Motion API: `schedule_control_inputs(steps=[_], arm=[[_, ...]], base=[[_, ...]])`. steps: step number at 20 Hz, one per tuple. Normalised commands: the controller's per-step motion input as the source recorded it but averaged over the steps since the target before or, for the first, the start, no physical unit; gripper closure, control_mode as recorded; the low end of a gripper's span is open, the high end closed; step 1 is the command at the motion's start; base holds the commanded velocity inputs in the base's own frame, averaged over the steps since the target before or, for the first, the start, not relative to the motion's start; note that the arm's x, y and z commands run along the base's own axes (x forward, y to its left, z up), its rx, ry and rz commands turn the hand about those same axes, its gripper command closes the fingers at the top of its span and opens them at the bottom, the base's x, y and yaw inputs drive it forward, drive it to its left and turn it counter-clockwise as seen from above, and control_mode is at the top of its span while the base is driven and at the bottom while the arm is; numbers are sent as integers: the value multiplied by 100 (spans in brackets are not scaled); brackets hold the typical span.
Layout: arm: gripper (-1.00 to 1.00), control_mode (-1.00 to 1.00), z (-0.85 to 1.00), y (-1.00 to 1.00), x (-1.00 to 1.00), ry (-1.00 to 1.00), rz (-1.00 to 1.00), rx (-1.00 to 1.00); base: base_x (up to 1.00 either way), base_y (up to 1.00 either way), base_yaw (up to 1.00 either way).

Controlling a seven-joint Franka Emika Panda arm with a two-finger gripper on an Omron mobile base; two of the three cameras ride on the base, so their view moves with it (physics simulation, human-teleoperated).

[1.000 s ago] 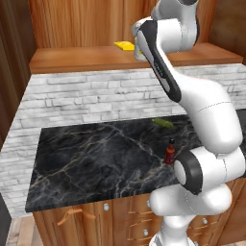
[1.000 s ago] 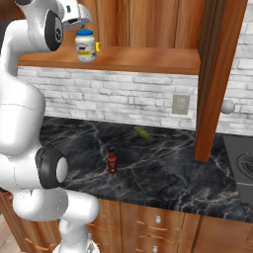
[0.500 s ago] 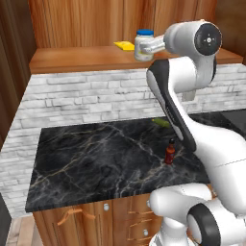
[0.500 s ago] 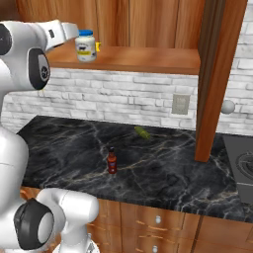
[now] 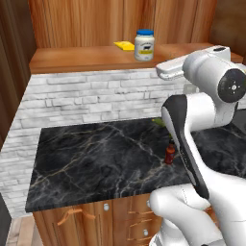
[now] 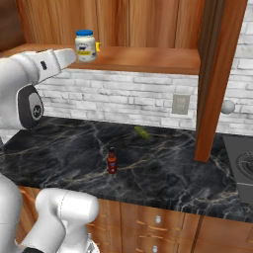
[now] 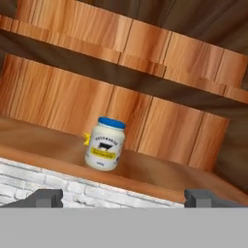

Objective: Pick the condiment bottle and mayonnaise from the counter and place them in the cabinet.

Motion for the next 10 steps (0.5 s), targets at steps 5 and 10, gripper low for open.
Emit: schedule_control_inputs(steps=[5, 10], arm=[[-100, -100, 0, -27, -43, 13, -14, 16], [-100, -100, 0, -20, -34, 32, -15, 17]], base=[[0, 0, 0], [0, 0, 0]])
